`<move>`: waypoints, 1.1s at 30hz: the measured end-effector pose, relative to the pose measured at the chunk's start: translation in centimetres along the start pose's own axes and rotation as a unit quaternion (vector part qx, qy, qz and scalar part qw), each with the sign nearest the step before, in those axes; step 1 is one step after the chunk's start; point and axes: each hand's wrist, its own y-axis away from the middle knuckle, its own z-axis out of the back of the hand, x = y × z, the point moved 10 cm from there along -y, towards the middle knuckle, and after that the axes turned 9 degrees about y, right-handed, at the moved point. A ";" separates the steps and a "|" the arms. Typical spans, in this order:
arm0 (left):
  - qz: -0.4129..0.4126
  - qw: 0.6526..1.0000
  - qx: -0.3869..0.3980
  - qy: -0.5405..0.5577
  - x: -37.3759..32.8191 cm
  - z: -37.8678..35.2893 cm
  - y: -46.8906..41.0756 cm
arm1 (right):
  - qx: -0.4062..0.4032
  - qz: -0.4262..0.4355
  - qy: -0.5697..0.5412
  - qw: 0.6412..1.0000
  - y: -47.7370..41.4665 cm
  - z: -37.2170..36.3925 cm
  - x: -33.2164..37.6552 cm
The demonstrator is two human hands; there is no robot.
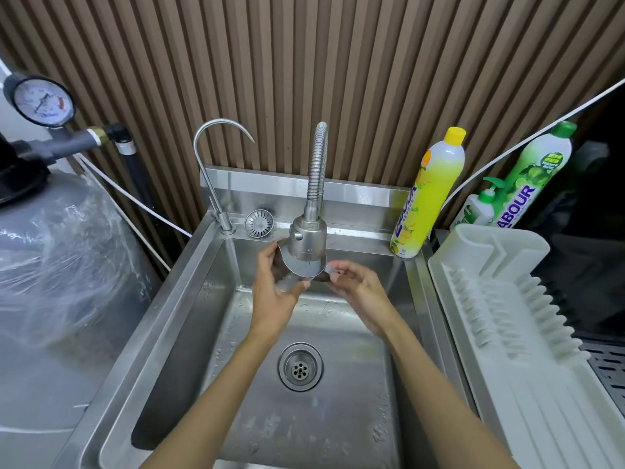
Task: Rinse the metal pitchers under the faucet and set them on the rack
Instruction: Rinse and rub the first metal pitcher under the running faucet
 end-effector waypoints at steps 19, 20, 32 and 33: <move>0.225 0.974 0.025 0.026 5.0 -0.9 4.6 | -0.008 0.024 0.430 0.902 2.0 -0.2 4.7; 0.236 0.970 0.024 0.060 5.2 -1.4 4.9 | -0.016 0.032 0.465 0.885 2.2 0.0 5.4; 0.335 0.894 0.068 0.290 7.0 -5.5 2.5 | -0.006 -0.016 0.635 0.773 0.2 -0.5 6.1; 0.357 0.884 0.071 0.294 7.5 -5.5 2.6 | -0.010 -0.014 0.636 0.772 0.0 -1.0 5.8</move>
